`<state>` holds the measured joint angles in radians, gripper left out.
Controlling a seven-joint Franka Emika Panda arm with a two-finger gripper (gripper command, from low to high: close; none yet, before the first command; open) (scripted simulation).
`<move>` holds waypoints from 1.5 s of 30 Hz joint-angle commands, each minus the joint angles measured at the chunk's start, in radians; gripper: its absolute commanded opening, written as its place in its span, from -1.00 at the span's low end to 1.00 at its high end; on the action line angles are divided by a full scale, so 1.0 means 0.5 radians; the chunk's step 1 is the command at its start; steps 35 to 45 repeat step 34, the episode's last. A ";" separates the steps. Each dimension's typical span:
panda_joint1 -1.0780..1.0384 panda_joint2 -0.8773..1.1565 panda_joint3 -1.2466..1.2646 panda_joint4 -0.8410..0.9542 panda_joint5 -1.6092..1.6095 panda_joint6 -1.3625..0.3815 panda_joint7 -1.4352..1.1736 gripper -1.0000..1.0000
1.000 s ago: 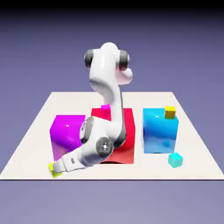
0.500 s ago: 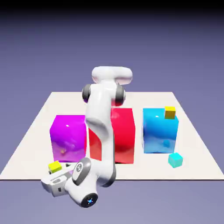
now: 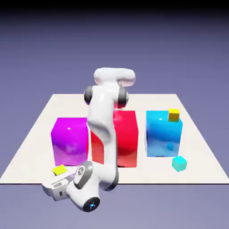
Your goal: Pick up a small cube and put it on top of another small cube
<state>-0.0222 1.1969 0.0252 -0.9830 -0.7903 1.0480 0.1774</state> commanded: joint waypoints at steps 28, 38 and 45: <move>0.819 -0.904 1.533 -1.070 0.333 -0.849 1.110 -1.00; 0.820 -0.903 1.532 -1.067 0.333 -0.850 1.110 1.00; 0.820 -0.903 1.532 -1.067 0.333 -0.850 1.110 1.00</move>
